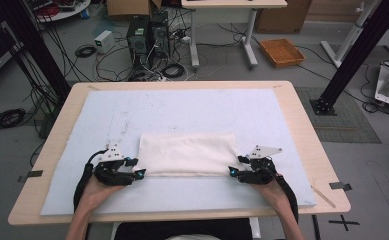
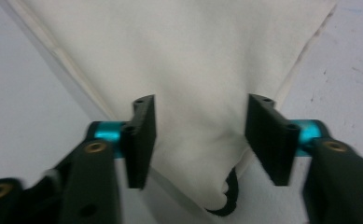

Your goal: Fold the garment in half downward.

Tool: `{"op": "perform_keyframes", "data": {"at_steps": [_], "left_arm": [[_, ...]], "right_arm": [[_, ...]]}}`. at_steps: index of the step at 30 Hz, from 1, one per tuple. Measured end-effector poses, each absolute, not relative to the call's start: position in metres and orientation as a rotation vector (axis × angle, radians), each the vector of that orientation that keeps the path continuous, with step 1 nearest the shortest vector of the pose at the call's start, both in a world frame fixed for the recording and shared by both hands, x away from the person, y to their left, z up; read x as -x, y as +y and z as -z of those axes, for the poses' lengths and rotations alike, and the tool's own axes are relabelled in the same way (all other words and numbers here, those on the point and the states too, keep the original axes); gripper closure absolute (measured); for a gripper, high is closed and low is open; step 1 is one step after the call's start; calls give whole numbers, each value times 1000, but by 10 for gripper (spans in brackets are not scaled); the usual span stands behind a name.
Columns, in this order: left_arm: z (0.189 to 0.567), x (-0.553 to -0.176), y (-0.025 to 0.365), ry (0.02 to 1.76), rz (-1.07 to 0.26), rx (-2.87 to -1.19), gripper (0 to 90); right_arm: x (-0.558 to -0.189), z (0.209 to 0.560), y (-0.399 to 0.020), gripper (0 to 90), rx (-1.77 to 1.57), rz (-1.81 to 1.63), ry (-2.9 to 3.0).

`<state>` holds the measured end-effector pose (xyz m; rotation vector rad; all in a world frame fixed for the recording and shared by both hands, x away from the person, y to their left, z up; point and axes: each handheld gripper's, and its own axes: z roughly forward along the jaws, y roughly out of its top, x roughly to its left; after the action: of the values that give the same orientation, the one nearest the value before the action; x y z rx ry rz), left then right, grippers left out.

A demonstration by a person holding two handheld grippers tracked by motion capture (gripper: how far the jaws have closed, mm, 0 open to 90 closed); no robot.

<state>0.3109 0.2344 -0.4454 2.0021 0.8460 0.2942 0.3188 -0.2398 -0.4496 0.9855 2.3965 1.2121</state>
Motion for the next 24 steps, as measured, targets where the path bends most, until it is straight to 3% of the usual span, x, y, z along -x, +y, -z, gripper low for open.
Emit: {"op": "perform_keyframes", "data": {"at_steps": [3,8,24], "left_arm": [[440,-309,242,877,-336,-1965,322],[436,-307,256,901,-383,-1924,290],[428,-302,262,913,-431,-1903,290]], "right_arm": [[-319,449,-245,216,-1003,-1225,2358],[-318,442,-257,182,-1033,-1264,2220],[-312,438,-276,182,-1051,-1261,2111]]}}
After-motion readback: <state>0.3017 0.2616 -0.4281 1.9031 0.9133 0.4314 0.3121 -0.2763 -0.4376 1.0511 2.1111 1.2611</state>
